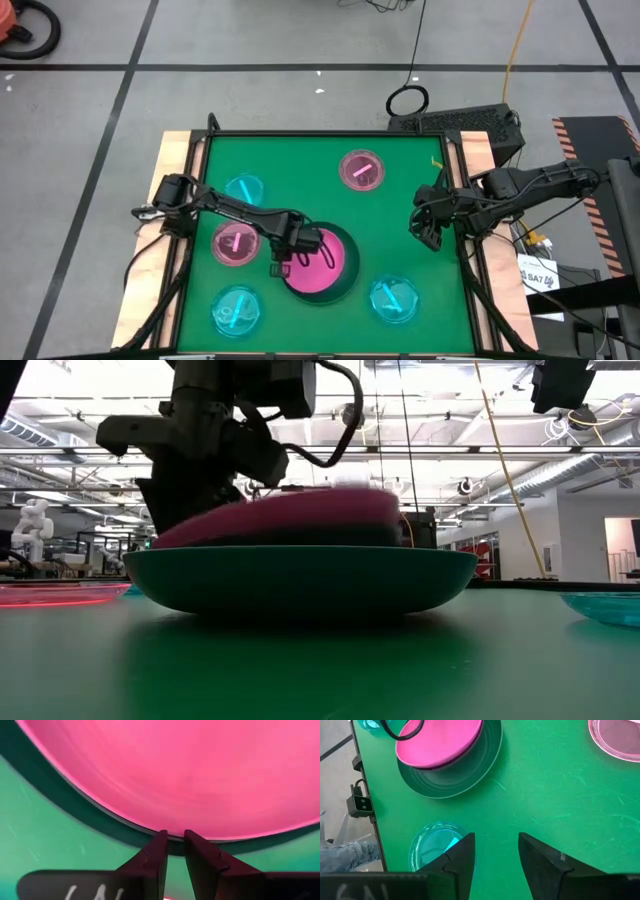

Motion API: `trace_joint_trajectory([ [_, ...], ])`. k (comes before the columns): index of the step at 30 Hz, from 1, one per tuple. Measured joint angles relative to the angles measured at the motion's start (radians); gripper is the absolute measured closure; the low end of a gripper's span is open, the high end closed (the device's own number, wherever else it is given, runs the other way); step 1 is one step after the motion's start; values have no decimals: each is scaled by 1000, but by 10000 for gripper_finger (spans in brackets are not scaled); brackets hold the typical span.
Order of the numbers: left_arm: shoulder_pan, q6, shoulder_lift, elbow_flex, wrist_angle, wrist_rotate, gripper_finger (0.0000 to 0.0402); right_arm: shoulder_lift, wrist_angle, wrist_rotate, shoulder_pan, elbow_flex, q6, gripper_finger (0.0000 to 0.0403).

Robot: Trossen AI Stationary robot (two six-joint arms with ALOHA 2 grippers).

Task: Stack plastic plates
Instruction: Stack the pink plate on top of the black plate

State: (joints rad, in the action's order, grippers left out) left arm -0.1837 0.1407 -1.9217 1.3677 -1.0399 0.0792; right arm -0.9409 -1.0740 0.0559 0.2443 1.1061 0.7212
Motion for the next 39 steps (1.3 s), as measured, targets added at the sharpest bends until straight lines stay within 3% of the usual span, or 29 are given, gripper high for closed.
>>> trace_joint_trajectory([
  [12,-6,146,-8,1,213,26,332,0,0,0,0,0,-5,257],
  [22,9,209,-8,170,149,-8,332,-1,73,22,0,0,0,257],
  [29,22,200,-7,326,-32,-82,332,-46,155,15,1,0,40,257],
  [39,42,110,38,307,-53,-81,332,-203,348,-7,54,-63,24,276],
])
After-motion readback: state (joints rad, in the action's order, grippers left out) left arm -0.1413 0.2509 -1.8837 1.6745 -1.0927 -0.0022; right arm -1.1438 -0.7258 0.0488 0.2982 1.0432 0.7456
